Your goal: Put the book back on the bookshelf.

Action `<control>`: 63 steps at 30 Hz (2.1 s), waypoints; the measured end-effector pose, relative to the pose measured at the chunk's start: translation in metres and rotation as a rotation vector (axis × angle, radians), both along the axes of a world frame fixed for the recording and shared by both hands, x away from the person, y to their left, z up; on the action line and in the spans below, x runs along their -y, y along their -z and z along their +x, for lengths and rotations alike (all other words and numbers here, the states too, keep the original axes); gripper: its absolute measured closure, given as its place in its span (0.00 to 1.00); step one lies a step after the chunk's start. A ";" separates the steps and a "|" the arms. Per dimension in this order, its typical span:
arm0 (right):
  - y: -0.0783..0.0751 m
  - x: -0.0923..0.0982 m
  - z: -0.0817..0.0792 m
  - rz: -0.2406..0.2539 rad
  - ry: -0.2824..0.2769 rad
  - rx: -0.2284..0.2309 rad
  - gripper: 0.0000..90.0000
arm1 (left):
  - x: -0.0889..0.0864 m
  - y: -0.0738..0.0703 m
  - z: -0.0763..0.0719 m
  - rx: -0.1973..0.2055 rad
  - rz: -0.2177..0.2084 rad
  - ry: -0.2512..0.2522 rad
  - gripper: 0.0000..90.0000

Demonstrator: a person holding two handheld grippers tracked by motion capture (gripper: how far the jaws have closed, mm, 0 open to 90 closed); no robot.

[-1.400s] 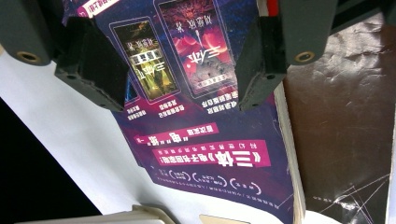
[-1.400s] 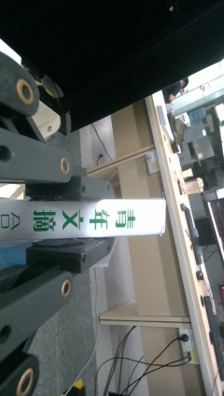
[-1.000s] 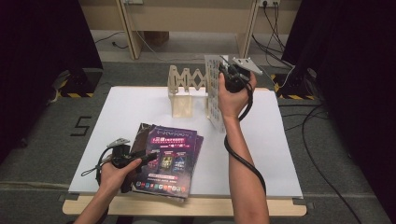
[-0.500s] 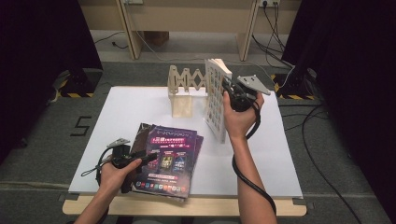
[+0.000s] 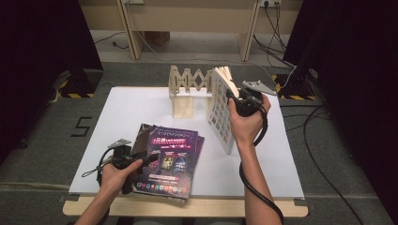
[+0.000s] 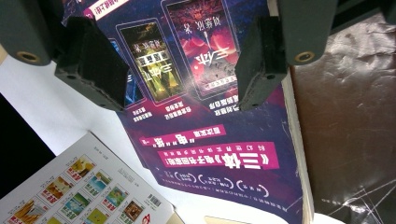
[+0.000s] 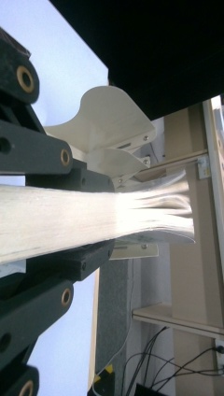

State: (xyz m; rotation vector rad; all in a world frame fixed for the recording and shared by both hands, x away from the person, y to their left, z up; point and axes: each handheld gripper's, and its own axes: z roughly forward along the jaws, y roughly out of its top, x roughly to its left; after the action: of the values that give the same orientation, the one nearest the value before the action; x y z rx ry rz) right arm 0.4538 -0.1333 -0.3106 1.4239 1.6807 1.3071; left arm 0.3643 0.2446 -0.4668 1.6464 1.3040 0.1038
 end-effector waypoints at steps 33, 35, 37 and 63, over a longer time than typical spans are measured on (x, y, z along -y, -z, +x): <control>0.002 -0.001 -0.015 -0.090 -0.016 -0.095 0.77 | 0.000 -0.001 0.000 0.000 0.002 0.004 0.37; 0.001 -0.002 -0.014 -0.097 -0.014 -0.108 0.79 | 0.000 -0.001 0.000 -0.001 0.003 0.005 0.37; -0.001 -0.003 -0.012 -0.112 -0.014 -0.126 0.81 | 0.001 -0.001 0.000 -0.003 0.002 0.005 0.36; -0.028 -0.018 0.021 -0.083 -0.157 -0.090 0.83 | -0.006 -0.002 0.001 0.000 -0.008 -0.010 0.37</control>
State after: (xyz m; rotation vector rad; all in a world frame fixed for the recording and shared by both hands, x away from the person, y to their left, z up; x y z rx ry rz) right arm 0.4746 -0.1152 -0.2830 1.3436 1.9171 1.2557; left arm 0.3656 0.2504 -0.4649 1.6328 1.3111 0.1048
